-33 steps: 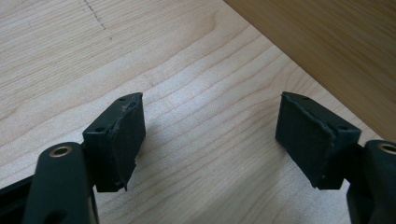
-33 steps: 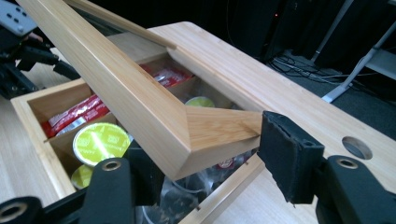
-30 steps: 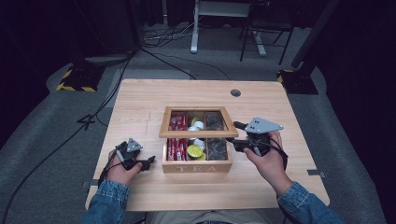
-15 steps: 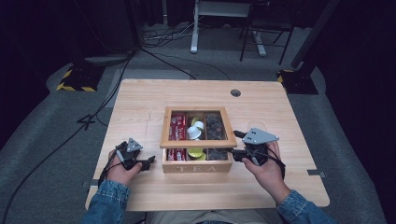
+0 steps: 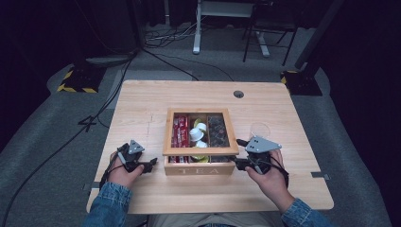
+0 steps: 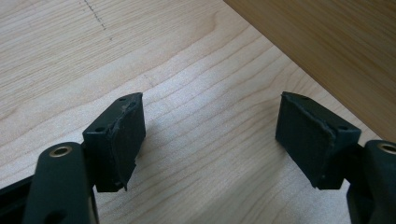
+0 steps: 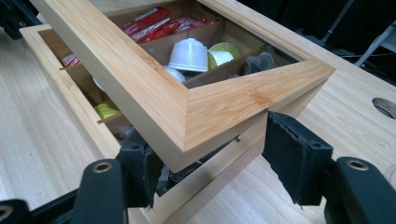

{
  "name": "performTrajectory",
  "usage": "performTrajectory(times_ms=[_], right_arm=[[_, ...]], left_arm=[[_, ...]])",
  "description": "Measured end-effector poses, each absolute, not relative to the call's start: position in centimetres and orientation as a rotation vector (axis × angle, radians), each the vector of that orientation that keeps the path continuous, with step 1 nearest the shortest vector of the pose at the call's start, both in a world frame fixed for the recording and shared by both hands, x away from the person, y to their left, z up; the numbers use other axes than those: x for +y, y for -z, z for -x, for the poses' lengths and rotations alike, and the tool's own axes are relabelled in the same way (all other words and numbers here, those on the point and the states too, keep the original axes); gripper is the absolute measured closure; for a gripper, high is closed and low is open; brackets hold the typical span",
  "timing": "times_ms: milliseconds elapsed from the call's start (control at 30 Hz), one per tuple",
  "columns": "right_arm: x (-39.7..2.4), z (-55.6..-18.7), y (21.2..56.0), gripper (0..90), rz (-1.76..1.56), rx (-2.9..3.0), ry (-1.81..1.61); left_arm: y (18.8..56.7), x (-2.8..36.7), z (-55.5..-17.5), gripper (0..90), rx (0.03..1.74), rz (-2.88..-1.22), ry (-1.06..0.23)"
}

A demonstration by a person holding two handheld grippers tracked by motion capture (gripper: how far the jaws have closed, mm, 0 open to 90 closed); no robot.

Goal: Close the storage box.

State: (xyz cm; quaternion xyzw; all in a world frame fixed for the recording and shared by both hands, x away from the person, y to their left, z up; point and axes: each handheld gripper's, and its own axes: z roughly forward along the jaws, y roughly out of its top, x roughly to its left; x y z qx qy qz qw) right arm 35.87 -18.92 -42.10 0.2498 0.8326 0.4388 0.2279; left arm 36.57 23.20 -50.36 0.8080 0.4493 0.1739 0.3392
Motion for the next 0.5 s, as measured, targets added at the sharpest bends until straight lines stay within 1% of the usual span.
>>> performTrajectory(times_ms=[500], right_arm=[[-18.99,-35.25,43.09,39.1,-0.687,2.333,-1.187]], left_arm=[[50.35,23.15,-36.59,24.6,1.173,-2.104,-0.451]])
